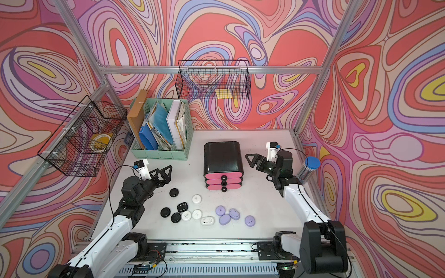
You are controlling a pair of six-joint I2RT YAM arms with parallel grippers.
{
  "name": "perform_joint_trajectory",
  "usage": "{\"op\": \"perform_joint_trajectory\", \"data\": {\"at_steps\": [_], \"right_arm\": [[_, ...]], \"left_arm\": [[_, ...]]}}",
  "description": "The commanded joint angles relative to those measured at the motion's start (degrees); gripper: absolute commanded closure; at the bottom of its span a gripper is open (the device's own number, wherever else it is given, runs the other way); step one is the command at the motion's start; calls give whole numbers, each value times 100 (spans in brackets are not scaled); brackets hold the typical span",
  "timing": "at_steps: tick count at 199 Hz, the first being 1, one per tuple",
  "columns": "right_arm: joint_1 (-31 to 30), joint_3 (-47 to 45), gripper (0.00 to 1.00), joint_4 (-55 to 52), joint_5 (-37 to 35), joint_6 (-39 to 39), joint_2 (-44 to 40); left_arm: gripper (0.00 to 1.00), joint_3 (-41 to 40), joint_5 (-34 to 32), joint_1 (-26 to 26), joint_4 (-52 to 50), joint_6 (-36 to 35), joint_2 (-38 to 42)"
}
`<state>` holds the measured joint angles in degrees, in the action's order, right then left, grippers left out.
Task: Put the bluetooth earphones in the drawer according to color
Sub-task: Adjust the storage box at the center of the board.
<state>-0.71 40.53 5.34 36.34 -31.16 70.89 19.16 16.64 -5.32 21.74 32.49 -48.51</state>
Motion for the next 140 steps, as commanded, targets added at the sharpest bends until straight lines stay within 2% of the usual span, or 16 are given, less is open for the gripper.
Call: {"op": "perform_joint_trajectory", "data": {"at_steps": [1,38,54,84,121,140], "right_arm": [[-193,65,15,48,900,-300,228],[-608,536,24,-307,684,-287,783],[-755,783,30,-318,623,-303,1077],[-950,1418,44,-187,759,-368,1828],[-1103,2207,44,-42,822,-517,2666],[-1107,2435,39,-601,212,-329,2596]], "left_arm": [[1,368,723,-30,-332,-135,-23],[1,374,1122,-30,-278,-326,-102],[1,299,976,-30,-229,-66,-203],[1,-20,1159,-22,700,462,-550],[1,189,1645,-31,1038,634,-1276],[1,169,1709,-30,1287,742,-1497]]}}
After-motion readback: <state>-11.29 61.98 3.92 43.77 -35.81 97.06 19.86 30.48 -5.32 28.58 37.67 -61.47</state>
